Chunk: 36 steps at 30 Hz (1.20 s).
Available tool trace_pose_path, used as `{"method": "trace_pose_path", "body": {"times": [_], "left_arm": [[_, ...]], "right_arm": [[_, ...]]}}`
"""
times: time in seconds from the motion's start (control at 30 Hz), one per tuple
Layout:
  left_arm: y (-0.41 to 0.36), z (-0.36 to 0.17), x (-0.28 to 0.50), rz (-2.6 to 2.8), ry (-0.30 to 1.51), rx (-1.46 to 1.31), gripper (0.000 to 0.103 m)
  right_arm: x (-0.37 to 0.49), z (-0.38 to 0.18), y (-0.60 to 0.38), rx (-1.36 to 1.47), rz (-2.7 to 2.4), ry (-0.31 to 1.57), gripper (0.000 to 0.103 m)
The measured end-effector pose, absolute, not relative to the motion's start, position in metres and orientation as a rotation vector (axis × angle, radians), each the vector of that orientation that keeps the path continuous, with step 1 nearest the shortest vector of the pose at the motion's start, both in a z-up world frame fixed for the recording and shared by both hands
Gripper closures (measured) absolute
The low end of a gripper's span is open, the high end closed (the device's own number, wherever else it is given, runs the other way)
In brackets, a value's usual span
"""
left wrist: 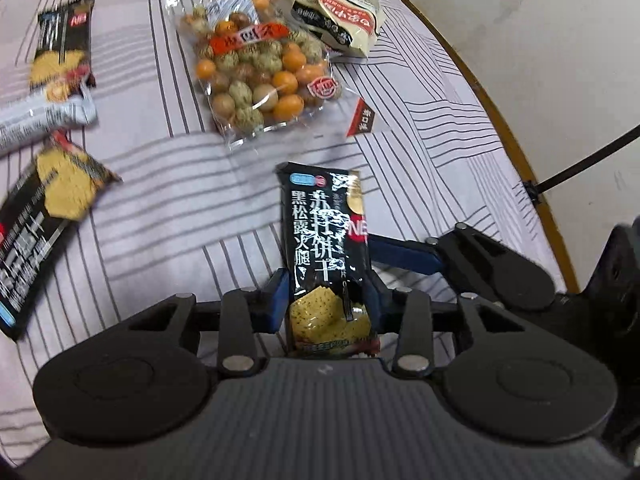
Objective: Organize snacks
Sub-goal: 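Lift the black cracker pack with the left gripper over the pink box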
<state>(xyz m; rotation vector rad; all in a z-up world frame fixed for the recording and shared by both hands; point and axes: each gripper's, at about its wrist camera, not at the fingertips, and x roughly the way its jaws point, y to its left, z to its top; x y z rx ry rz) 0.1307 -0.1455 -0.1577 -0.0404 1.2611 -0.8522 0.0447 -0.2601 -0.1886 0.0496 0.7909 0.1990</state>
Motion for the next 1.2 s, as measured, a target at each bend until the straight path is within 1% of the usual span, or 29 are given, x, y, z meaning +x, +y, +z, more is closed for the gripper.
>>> {"method": "trace_pose_path", "body": {"times": [0.13,0.17,0.2,0.23,0.3,0.43,0.7,0.9,1.2], "left_arm": [[-0.138,-0.167,0.131,-0.825,1.245,-0.109,0.065],[-0.136,-0.169,0.130,-0.821,1.238,-0.122,0.065],[-0.135,-0.169,0.128,-0.823,1.227,-0.123,0.065],[-0.136,-0.169,0.127,-0.826,1.218,-0.118,0.065],[-0.135,-0.169,0.122,-0.839,1.204,-0.113,0.065],[-0.134,-0.160,0.116,-0.836,1.210,-0.112,0.061],[-0.126,-0.130,0.101,-0.802,1.244,-0.092,0.061],[-0.107,-0.104,0.087,-0.772,1.231,-0.111,0.061],[-0.069,-0.060,0.077,-0.743,1.168,-0.182,0.061]], "right_arm": [[0.039,-0.194,-0.249,-0.030,0.117,0.763,0.007],[0.038,-0.194,-0.248,-0.033,0.091,0.759,0.013],[0.037,-0.192,-0.248,-0.030,0.065,0.755,0.022],[0.038,-0.191,-0.249,-0.022,0.059,0.754,0.026],[0.039,-0.188,-0.251,-0.009,0.069,0.772,0.028],[0.041,-0.179,-0.253,0.016,0.083,0.814,0.029],[0.037,-0.149,-0.253,0.076,0.183,0.888,0.030],[0.026,-0.122,-0.237,0.048,0.237,0.874,0.031],[0.026,-0.081,-0.205,-0.107,0.321,0.812,0.032]]}}
